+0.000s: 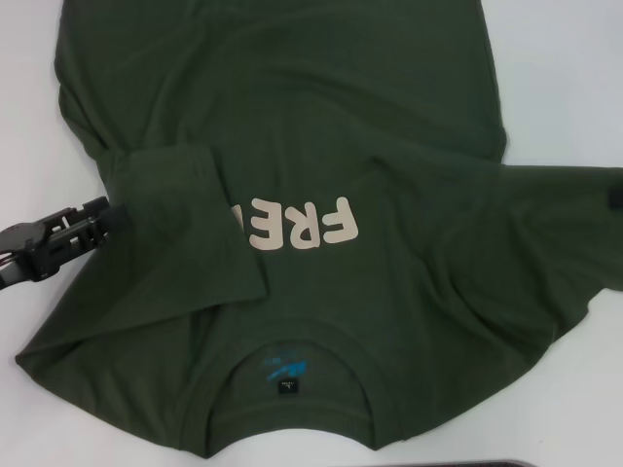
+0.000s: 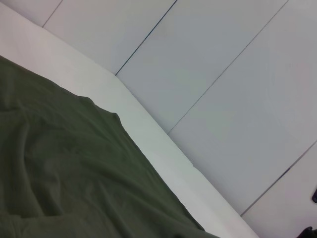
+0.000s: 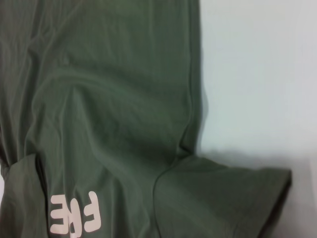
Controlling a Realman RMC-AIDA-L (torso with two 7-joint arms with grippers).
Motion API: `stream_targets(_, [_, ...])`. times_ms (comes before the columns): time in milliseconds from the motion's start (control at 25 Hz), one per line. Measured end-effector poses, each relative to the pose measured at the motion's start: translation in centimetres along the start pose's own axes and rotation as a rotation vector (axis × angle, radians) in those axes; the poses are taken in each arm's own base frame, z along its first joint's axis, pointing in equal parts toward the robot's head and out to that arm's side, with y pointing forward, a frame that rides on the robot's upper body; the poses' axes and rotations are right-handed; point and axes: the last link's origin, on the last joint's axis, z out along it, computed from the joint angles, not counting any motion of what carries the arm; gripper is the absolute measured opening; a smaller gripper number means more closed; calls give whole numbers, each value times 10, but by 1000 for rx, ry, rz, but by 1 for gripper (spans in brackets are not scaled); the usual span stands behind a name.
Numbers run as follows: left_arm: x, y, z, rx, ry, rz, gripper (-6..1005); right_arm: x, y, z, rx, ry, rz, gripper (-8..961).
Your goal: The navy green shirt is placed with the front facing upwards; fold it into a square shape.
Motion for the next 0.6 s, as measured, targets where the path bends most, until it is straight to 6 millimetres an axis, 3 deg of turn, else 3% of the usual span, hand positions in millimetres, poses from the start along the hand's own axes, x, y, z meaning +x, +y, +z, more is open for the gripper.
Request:
stream_targets(360, [1,-1,0,4,1,3,553,4,-17,-16,67,-24,46,27])
stream_targets(600, [1,-1,0,3,1,3,553,2,-18,-25,63,-55,56,28])
